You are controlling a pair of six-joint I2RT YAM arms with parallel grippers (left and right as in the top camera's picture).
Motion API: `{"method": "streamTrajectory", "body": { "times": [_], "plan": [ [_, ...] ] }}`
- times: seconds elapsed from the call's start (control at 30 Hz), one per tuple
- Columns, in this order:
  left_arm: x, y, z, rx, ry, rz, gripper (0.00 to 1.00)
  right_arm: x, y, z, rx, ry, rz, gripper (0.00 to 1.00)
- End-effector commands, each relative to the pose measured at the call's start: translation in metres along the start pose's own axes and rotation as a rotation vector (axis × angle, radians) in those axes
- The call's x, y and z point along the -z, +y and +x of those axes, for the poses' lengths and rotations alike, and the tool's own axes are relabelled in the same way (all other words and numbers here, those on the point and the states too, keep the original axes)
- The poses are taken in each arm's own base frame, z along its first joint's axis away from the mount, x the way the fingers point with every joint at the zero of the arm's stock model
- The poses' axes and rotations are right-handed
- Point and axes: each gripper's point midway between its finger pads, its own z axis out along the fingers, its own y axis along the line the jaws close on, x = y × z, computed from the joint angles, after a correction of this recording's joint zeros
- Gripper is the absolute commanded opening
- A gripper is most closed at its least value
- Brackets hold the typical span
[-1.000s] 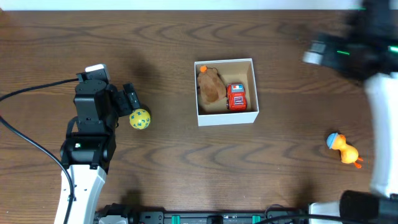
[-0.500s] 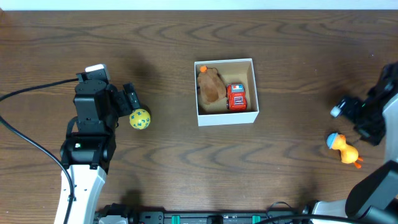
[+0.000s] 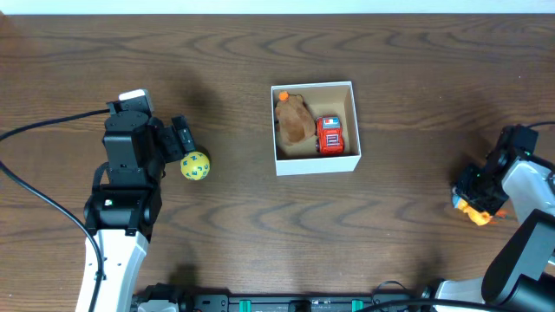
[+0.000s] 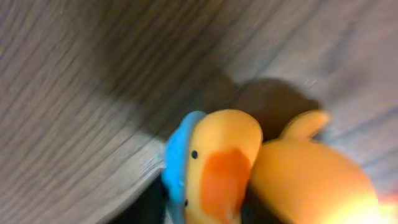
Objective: Pack container
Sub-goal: 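Reach the right gripper to the rubber duck and grasp it, then carry the rubber duck into the box and release it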
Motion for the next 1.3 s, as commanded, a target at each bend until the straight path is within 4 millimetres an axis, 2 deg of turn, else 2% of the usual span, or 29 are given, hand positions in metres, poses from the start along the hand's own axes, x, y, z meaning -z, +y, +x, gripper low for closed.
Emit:
{"method": "streamTrajectory", "body": {
  "times": [0.0,0.03,0.13,0.2,0.3,0.4,0.5,0.57,0.63,0.77,0.9,1.07,1.27],
  "plan": [
    [0.005,0.001,-0.01,0.017,-0.024,-0.008,0.98,-0.001,0.0,0.001,-0.011,-0.004,-0.003,0.07],
    [0.005,0.001,-0.01,0.018,-0.024,-0.008,0.98,0.0,0.0,-0.001,-0.01,-0.006,-0.004,0.01],
    [0.005,0.001,-0.01,0.018,-0.024,-0.008,0.98,0.011,0.007,-0.009,-0.006,-0.017,-0.023,0.01],
    [0.005,0.001,-0.01,0.018,-0.024,-0.008,0.98,0.028,0.018,-0.02,0.009,-0.042,-0.062,0.01],
    [0.005,0.001,-0.01,0.018,-0.024,-0.008,0.98,0.071,0.053,-0.04,0.119,-0.116,-0.163,0.01],
    [0.005,0.001,-0.01,0.018,-0.024,-0.008,0.98,0.129,0.1,-0.052,0.295,-0.222,-0.268,0.01],
    [0.005,0.001,-0.01,0.018,-0.024,-0.008,0.98,0.178,0.15,-0.043,0.469,-0.309,-0.345,0.01],
    [0.005,0.001,-0.01,0.018,-0.024,-0.008,0.98,0.202,0.182,-0.026,0.582,-0.349,-0.392,0.01],
    [0.005,0.001,-0.01,0.018,-0.024,-0.008,0.98,0.217,0.218,0.001,0.703,-0.368,-0.444,0.01],
    [0.005,0.001,-0.01,0.018,-0.024,-0.008,0.98,0.223,0.265,0.057,0.87,-0.347,-0.516,0.01],
    [0.005,0.001,-0.01,0.018,-0.024,-0.008,0.98,0.212,0.288,0.097,0.886,-0.29,-0.509,0.01],
    [0.005,0.001,-0.01,0.018,-0.024,-0.008,0.98,0.187,0.309,0.128,0.939,-0.225,-0.485,0.01],
    [0.005,0.001,-0.01,0.018,-0.024,-0.008,0.98,0.142,0.318,0.146,0.98,-0.123,-0.411,0.01]
  ]
}}
